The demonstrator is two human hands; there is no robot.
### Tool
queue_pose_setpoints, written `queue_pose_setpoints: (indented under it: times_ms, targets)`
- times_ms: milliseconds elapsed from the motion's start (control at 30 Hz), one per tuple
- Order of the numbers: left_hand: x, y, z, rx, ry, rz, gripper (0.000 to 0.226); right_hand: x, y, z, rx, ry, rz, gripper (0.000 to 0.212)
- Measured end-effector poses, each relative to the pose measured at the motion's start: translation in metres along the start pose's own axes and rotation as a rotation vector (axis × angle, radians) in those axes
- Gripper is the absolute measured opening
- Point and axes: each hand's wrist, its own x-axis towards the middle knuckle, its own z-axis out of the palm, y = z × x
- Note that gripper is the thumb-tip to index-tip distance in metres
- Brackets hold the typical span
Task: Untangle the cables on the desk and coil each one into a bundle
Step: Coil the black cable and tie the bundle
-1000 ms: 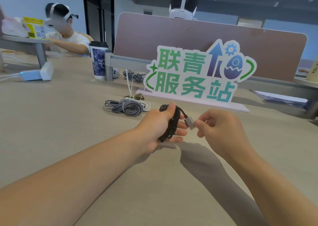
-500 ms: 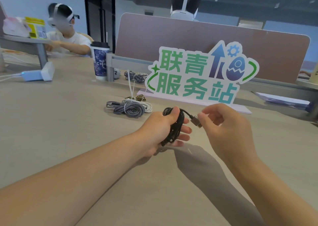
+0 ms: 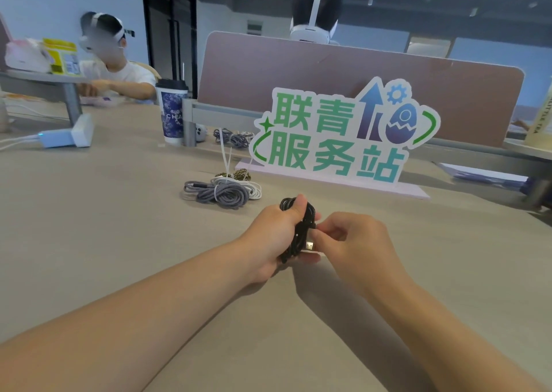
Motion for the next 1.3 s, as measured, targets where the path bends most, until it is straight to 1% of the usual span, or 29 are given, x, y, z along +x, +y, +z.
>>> queue_pose_setpoints:
  times_ms: [100, 133, 167, 233, 267, 300, 333, 367, 433, 467, 500, 600, 667, 733, 833, 900, 967, 1067, 1133, 1233, 1300]
  targets:
    - [0.000, 0.000, -0.002, 0.059, 0.018, 0.007, 0.042, -0.002, 0.001, 0.003, -0.187, -0.109, -0.082, 0.019]
    - [0.000, 0.000, -0.002, 0.076, 0.022, 0.008, 0.041, -0.002, 0.002, 0.003, -0.234, -0.120, -0.105, 0.021]
    - [0.000, 0.001, -0.001, 0.081, 0.025, 0.009, 0.041, 0.000, 0.002, 0.001, -0.229, -0.093, -0.105, 0.022]
    - [0.000, 0.003, 0.001, 0.125, 0.025, 0.019, 0.041, 0.003, 0.002, -0.005, -0.100, 0.053, -0.068, 0.022]
    - [-0.001, 0.004, 0.003, 0.154, 0.007, 0.014, 0.044, 0.004, 0.000, -0.008, -0.035, 0.135, -0.059, 0.020]
    - [-0.002, 0.005, 0.005, 0.167, -0.034, -0.008, 0.049, 0.004, -0.001, -0.009, 0.001, 0.176, -0.051, 0.019]
    - [-0.004, 0.004, 0.007, 0.169, -0.095, -0.039, 0.056, 0.005, -0.002, -0.010, 0.013, 0.155, -0.036, 0.018]
    - [-0.006, 0.003, 0.008, 0.176, -0.170, -0.065, 0.062, 0.005, -0.002, -0.009, 0.007, 0.086, -0.010, 0.020]
    - [-0.008, -0.001, 0.011, 0.207, -0.287, -0.088, 0.069, 0.003, 0.000, -0.004, -0.024, -0.084, 0.067, 0.032]
    - [-0.008, -0.002, 0.011, 0.223, -0.307, -0.099, 0.072, 0.003, 0.001, -0.003, -0.024, -0.133, 0.099, 0.036]
    - [-0.008, -0.003, 0.012, 0.239, -0.304, -0.110, 0.076, 0.002, 0.002, -0.002, -0.028, -0.146, 0.110, 0.039]
    - [-0.006, -0.002, 0.013, 0.295, -0.238, -0.130, 0.088, 0.006, 0.002, -0.001, -0.047, -0.103, 0.088, 0.042]
    - [-0.005, -0.003, 0.015, 0.325, -0.209, -0.148, 0.082, 0.008, 0.003, -0.002, 0.025, -0.109, 0.129, 0.043]
    - [-0.004, -0.003, 0.017, 0.307, -0.254, -0.143, 0.074, 0.009, 0.004, -0.004, 0.101, -0.125, 0.178, 0.044]
    - [-0.001, 0.001, 0.011, 0.270, -0.425, -0.150, 0.060, 0.009, 0.008, -0.008, 0.230, -0.151, 0.247, 0.035]
    - [-0.003, 0.006, 0.004, 0.275, -0.556, -0.205, 0.041, 0.007, 0.011, -0.010, 0.329, -0.216, 0.280, 0.031]
    - [-0.007, 0.009, 0.001, 0.288, -0.632, -0.241, 0.023, 0.006, 0.014, -0.011, 0.365, -0.278, 0.270, 0.030]
    - [-0.007, 0.010, 0.002, 0.364, -0.596, -0.219, 0.014, 0.007, 0.016, -0.015, 0.389, -0.250, 0.283, 0.029]
    - [-0.007, 0.010, 0.004, 0.436, -0.545, -0.159, 0.012, 0.007, 0.014, -0.016, 0.418, -0.221, 0.278, 0.028]
    - [-0.005, 0.006, 0.008, 0.561, -0.401, 0.018, 0.015, 0.009, 0.014, -0.017, 0.414, -0.148, 0.239, 0.029]
    - [-0.003, 0.002, 0.013, 0.655, -0.268, 0.162, 0.010, 0.012, 0.019, -0.018, 0.371, -0.039, 0.229, 0.030]
